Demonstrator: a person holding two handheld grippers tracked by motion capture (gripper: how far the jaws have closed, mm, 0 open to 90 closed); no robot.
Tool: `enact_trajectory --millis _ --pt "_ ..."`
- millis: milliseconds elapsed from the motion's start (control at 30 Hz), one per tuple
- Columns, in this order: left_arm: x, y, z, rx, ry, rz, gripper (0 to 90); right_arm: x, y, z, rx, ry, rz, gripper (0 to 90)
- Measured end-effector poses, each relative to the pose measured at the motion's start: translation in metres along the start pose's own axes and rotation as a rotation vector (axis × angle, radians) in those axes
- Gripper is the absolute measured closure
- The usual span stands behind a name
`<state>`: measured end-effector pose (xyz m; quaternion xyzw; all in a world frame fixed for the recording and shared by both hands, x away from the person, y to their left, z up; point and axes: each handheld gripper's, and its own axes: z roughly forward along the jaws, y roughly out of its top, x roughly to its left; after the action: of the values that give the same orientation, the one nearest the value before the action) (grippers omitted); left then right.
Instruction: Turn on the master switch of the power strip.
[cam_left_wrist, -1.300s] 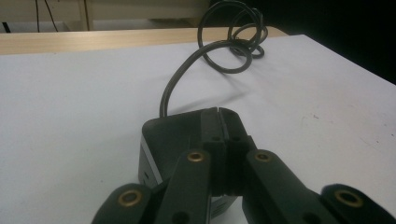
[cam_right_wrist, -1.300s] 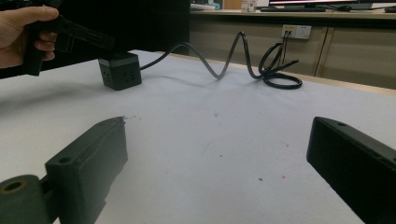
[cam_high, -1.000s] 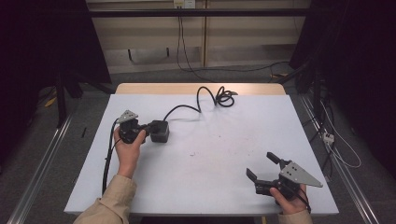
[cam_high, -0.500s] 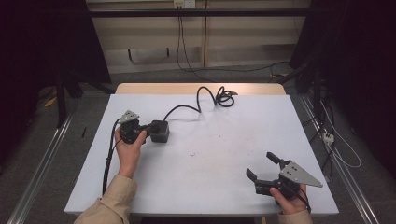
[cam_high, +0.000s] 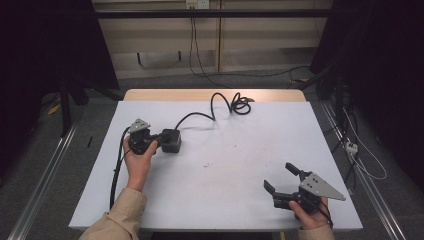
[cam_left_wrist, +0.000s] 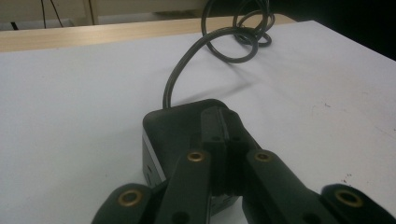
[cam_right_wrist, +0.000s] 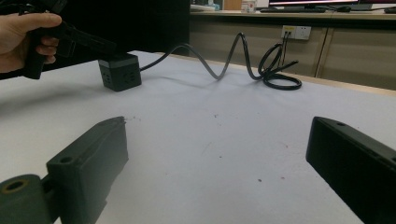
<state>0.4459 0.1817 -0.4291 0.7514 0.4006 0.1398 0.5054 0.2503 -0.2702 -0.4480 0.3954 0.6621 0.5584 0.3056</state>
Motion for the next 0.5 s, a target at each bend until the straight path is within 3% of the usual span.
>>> enact_trajectory --millis 500 --pt "-0.0032 -0.0002 0.0013 0.013 0.006 0.027 90.0 0.0003 0.0004 -0.0002 -0.001 -0.001 -0.003 5.1"
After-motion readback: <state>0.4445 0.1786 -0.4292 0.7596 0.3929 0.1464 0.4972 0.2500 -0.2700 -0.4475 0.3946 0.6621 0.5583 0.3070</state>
